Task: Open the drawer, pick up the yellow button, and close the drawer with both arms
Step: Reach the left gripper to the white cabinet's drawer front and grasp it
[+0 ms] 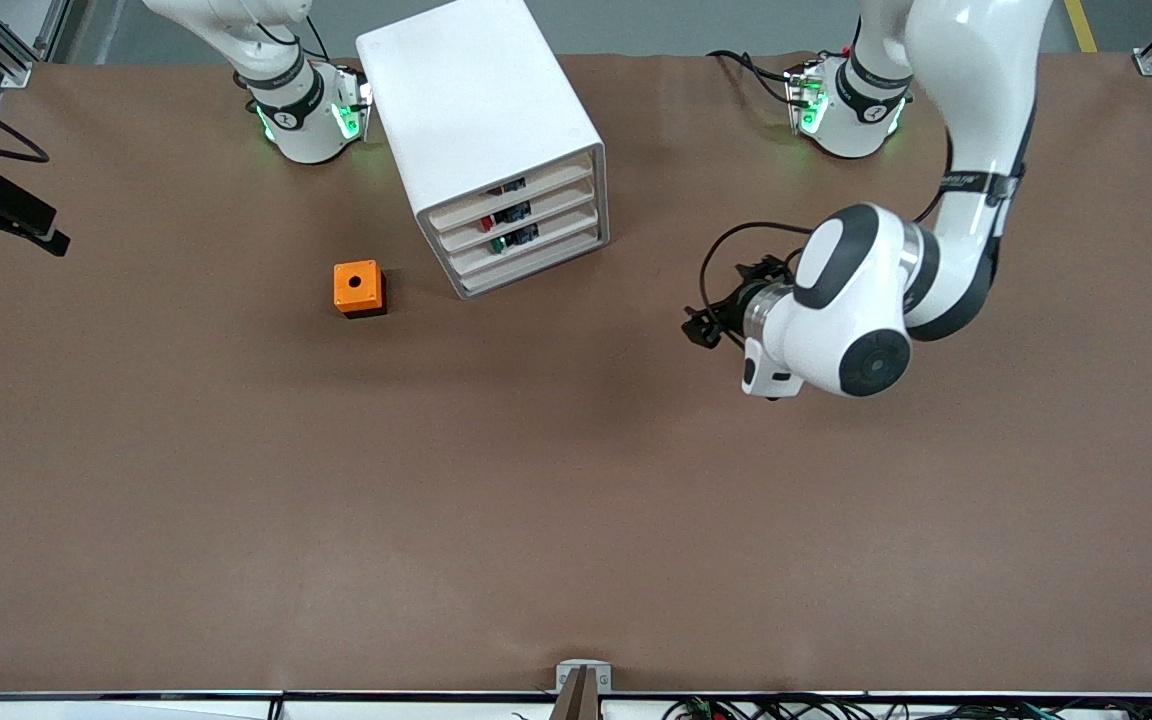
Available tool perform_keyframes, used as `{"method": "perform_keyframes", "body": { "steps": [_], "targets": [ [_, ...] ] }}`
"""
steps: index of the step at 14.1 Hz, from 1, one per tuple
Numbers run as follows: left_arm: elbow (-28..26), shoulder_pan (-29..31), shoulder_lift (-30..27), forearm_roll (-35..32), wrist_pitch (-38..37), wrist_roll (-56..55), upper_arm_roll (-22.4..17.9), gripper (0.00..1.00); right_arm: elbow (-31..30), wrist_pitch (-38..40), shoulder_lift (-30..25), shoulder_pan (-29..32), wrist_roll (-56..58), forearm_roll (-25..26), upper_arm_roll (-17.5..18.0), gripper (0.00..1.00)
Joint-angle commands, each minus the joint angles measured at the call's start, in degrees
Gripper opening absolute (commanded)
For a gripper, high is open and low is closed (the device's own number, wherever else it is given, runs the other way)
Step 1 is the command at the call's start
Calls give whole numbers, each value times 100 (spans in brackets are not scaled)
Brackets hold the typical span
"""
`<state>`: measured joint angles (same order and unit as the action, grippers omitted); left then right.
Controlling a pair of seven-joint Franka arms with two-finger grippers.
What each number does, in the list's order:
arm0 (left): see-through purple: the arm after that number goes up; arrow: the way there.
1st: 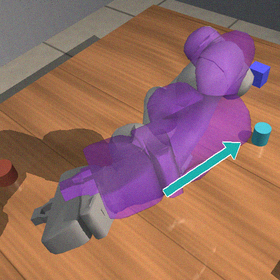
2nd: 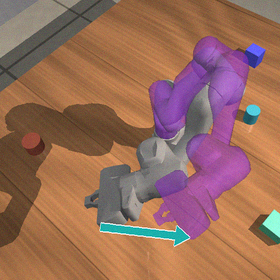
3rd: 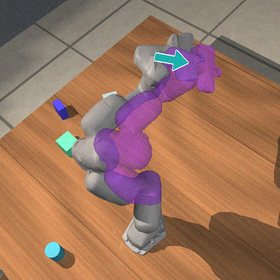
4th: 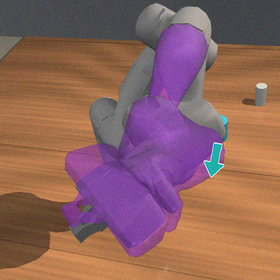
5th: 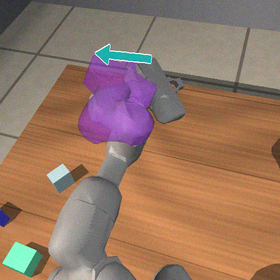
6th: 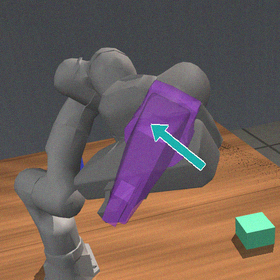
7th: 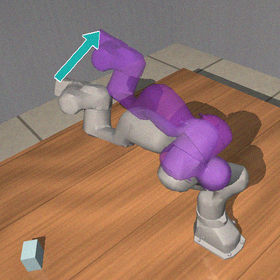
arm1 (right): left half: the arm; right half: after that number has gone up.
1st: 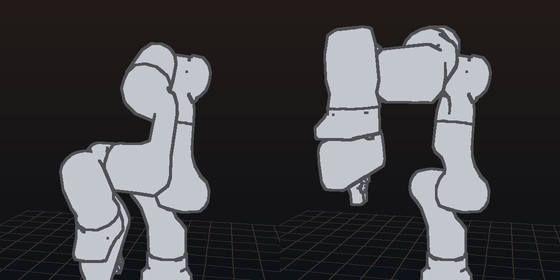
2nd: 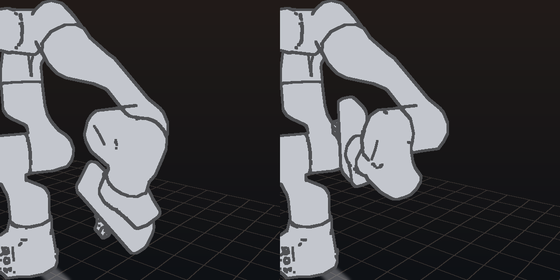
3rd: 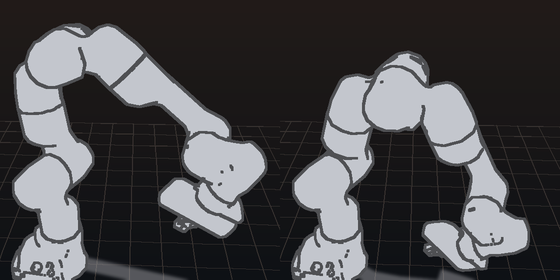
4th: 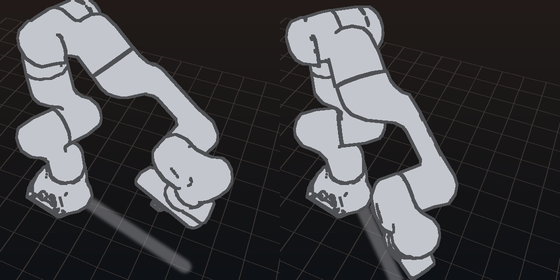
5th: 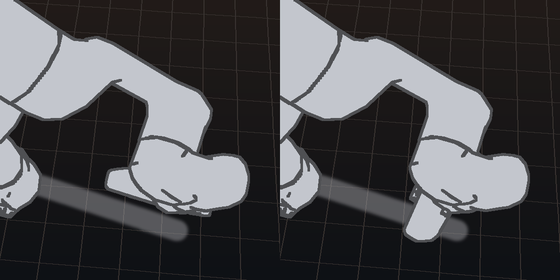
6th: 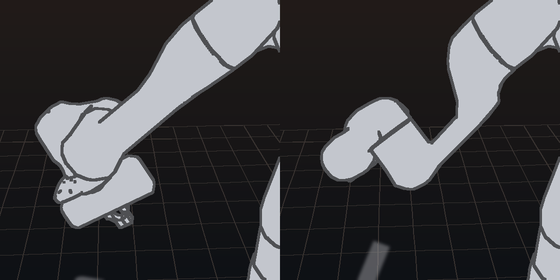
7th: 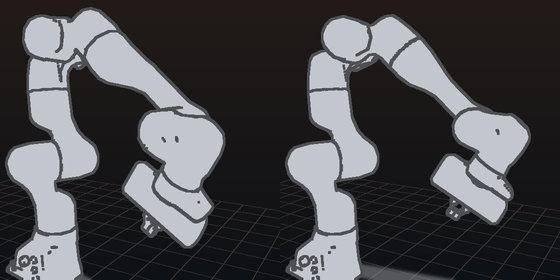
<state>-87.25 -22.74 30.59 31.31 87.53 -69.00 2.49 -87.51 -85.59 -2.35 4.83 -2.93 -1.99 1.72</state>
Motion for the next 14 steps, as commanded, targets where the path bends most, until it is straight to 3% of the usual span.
{"method": "perform_keyframes", "body": {
  "steps": [1, 7, 14],
  "targets": [
    [480, 103, 648, 760, -131, -1462, 277, 100, 120, 69, 59, 79, 55, 50, 57, 100],
    [762, 138, 1580, 1755, -297, -4206, 893, 100, 120, 69, 68, 88, 55, 50, 57, 100],
    [753, 77, 1924, 2564, -878, -5650, 1403, 100, 120, 69, 77, 88, 55, 50, 57, 100]
  ]
}}
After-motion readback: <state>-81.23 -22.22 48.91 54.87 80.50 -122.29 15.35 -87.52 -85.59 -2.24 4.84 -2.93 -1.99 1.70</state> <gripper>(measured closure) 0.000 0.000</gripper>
